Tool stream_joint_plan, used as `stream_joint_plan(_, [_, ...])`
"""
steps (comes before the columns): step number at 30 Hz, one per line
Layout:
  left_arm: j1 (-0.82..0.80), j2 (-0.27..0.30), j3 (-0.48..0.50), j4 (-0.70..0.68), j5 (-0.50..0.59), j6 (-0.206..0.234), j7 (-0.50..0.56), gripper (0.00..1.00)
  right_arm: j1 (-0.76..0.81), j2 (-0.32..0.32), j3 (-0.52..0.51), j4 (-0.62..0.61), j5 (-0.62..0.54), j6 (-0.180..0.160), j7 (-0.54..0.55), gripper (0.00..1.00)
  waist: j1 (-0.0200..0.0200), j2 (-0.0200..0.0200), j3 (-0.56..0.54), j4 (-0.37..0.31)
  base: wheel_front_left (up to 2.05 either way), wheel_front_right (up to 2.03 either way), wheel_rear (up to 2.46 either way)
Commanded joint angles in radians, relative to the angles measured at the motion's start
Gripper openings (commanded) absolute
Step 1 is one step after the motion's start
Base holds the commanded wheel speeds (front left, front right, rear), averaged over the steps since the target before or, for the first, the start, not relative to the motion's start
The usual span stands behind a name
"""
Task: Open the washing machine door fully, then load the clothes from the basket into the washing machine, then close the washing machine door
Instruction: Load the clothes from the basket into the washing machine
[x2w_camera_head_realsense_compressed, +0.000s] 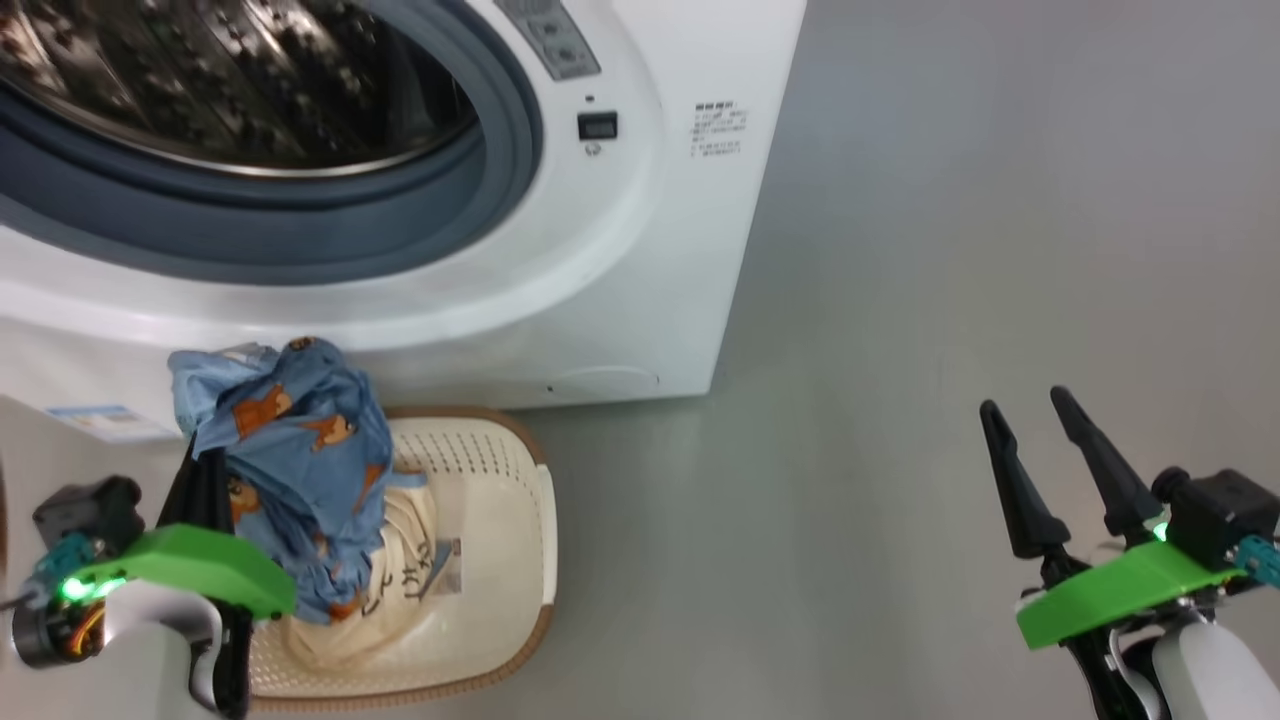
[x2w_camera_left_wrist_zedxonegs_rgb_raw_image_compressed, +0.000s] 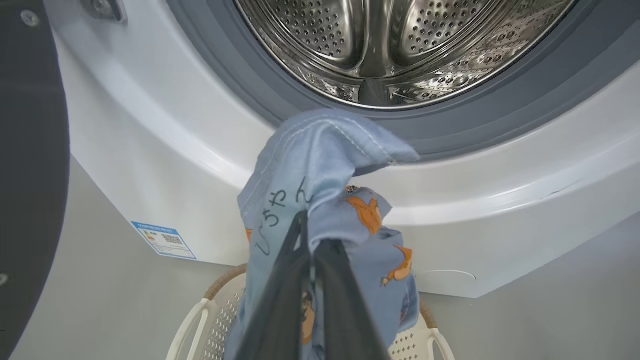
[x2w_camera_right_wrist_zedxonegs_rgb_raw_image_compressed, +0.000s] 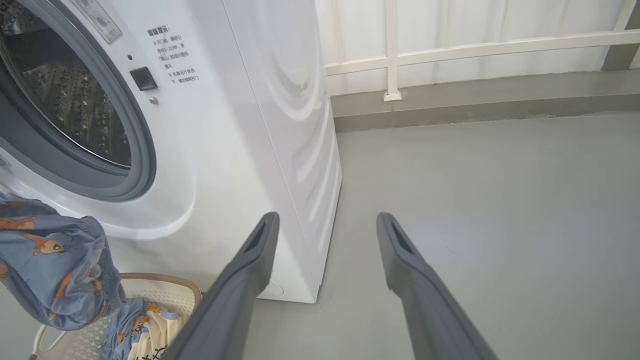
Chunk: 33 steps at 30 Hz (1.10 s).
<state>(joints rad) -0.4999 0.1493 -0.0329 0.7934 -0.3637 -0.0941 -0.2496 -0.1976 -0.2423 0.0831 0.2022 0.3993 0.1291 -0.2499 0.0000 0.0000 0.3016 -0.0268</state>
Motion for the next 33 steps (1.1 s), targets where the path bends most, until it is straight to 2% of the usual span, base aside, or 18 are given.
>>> stream_joint_plan(1, [0.042, 0.025, 0.051, -0.07, 0.023, -0.012, -0.012, 0.0, 0.03, -0.011, 0.011, -0.021, 0.01, 0.002, -0.012, 1.0, 0.0, 0.0, -0.055, 0.006, 0.0, 0.0, 0.0])
stream_joint_plan(22, [0.415, -0.056, 0.162, -0.53, 0.115, -0.034, -0.012, 0.0, 0.157, -0.018, -0.043, -0.036, 0.017, 0.002, -0.012, 1.0, 0.0, 0.0, -0.157, 0.013, 0.0, 0.0, 0.0])
stream_joint_plan(27, [0.478, -0.073, 0.174, -0.608, 0.12, -0.034, -0.012, 0.0, 0.165, -0.015, -0.047, -0.039, 0.016, 0.002, -0.012, 1.0, 0.0, 0.0, -0.16, 0.01, 0.0, 0.0, 0.0])
stream_joint_plan(33, [0.476, -0.084, 0.171, -0.626, 0.104, -0.035, -0.012, 0.0, 0.169, -0.013, -0.047, -0.039, 0.015, 0.002, -0.012, 1.0, 0.0, 0.0, -0.162, 0.008, 0.0, 0.0, 0.0])
